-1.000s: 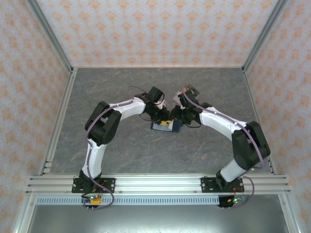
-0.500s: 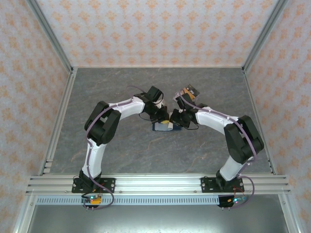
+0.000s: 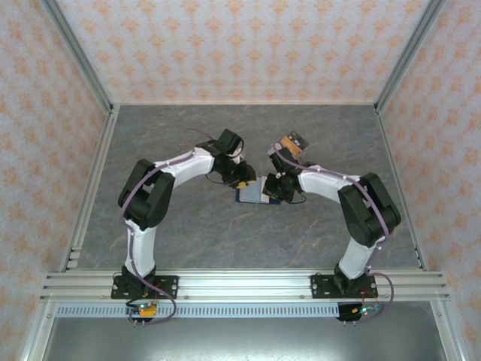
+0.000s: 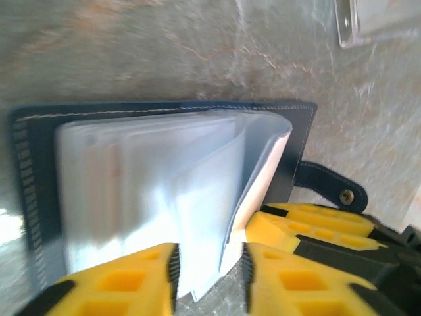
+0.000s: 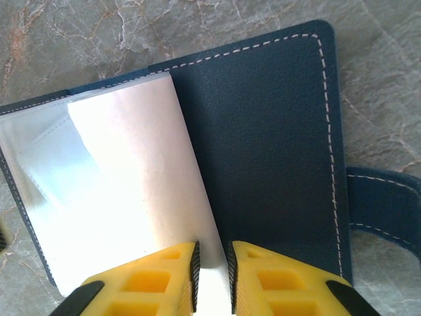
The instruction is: Take the credit cards out of the card holder
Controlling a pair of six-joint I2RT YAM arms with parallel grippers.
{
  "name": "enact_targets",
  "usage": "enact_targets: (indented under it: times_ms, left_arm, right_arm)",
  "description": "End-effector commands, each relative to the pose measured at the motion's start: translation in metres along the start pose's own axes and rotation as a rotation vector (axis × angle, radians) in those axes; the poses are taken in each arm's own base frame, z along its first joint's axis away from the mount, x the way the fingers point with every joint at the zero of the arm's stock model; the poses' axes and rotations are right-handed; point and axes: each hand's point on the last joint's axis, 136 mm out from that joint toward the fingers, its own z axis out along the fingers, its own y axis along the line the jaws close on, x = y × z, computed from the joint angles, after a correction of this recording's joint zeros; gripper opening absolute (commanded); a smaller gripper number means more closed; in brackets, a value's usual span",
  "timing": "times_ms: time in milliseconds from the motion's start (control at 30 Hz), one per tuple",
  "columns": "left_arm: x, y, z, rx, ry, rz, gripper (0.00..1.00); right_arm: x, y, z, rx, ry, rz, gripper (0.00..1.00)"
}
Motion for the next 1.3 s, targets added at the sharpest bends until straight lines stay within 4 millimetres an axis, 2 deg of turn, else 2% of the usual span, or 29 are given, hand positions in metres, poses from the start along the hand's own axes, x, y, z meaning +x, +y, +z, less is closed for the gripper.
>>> enact_targets:
  times_ms: [0,167,300,600,700,800,1033,1267]
  left_arm:
    - [0.004,0.019,-0.007,-0.081,-0.013,-0.011,0.42]
    - [0.007,0.025,0.002,-0.090,0.011,-0.022,0.45]
    - [0.008,0.020,0.008,-0.055,0.032,-0.021,0.44]
    - [0.008,0.033,0.016,-0.109,0.045,-0.016,0.44]
    - [0.010,0.027,0.021,-0.076,0.064,-0.012,0.44]
    - [0.012,0.019,0.023,-0.042,0.076,0.000,0.40]
    - [0.011,0.004,0.018,0.015,0.070,0.028,0.32]
    - [0.011,-0.015,0.015,0.113,0.080,0.052,0.32]
  right_arm:
    - [-0.002,-0.009,0.003,0.054,0.002,0.011,0.21]
    - [-0.003,-0.010,0.005,0.064,0.005,0.013,0.21]
    - [-0.002,-0.010,0.005,0.065,0.007,0.012,0.21]
    - [-0.003,-0.011,0.006,0.069,0.009,0.010,0.21]
    - [-0.002,-0.011,0.007,0.072,0.012,0.009,0.21]
    - [-0.002,-0.012,0.007,0.073,0.013,0.009,0.21]
    - [-0.002,-0.013,0.009,0.075,0.015,0.011,0.21]
    - [-0.001,-0.012,0.009,0.071,0.015,0.009,0.21]
